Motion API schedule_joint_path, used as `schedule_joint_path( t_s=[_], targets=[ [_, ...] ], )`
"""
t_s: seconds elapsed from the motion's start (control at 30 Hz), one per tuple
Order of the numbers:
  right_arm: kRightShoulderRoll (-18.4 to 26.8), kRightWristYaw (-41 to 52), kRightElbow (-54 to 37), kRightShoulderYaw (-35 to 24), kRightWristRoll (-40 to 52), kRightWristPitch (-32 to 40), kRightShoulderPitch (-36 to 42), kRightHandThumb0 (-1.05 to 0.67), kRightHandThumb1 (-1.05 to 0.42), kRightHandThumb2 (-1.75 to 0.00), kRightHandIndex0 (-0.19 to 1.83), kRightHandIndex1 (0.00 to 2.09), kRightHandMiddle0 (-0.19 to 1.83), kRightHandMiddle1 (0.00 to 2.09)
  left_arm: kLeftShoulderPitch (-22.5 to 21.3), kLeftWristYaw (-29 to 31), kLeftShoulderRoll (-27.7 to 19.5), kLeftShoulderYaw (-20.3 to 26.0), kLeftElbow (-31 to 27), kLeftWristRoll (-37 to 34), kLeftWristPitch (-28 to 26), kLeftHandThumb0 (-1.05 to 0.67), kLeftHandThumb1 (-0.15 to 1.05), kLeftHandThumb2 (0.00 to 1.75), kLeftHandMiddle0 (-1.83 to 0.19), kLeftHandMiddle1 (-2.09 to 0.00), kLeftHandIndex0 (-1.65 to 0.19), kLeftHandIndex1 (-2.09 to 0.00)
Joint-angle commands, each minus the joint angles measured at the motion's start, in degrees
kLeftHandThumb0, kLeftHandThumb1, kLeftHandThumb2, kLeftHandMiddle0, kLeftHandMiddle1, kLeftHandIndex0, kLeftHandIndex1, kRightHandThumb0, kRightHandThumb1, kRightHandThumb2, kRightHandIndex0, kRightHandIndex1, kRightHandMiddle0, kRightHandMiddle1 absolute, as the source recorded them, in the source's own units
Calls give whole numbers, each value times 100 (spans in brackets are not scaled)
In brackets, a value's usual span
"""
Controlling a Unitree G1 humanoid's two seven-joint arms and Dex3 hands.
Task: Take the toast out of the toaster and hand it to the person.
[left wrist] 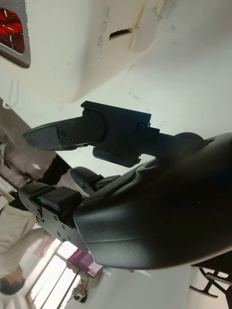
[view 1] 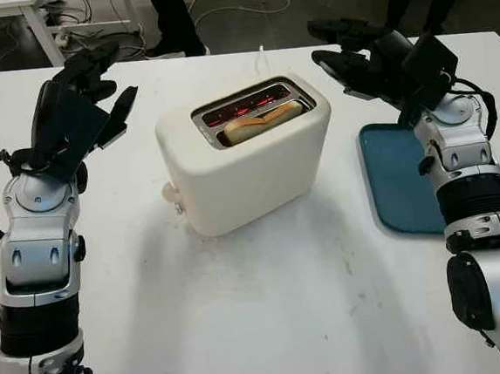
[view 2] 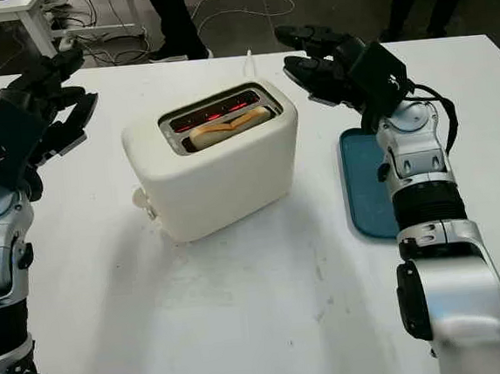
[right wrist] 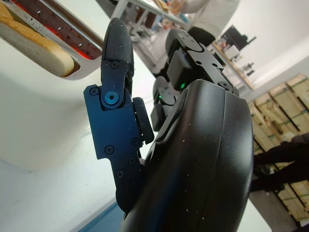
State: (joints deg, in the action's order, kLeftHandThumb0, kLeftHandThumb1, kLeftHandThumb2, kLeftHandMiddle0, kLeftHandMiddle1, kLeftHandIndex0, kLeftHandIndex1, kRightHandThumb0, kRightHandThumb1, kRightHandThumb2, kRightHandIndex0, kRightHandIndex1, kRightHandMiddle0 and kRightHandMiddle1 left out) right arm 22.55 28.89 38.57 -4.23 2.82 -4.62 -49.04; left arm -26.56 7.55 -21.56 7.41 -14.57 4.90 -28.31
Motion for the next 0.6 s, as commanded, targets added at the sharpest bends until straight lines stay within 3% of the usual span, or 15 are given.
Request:
schedule_joint_path(
  t_s=[0.0, 0.57],
  targets=[
    [-17, 3, 17, -10, 48, -70, 0, -62, -92, -39, 38, 0, 39, 0, 12, 13, -55, -8, -80, 31, -15, -45, 92, 46, 0, -85, -33, -15],
    [-30, -13, 81, -13, 48, -135, -4, -62, -92, -38, 38, 0, 40, 0, 14, -33, -5, 8, -79, 19, -20, -45, 92, 45, 0, -85, -32, -15]
  ],
)
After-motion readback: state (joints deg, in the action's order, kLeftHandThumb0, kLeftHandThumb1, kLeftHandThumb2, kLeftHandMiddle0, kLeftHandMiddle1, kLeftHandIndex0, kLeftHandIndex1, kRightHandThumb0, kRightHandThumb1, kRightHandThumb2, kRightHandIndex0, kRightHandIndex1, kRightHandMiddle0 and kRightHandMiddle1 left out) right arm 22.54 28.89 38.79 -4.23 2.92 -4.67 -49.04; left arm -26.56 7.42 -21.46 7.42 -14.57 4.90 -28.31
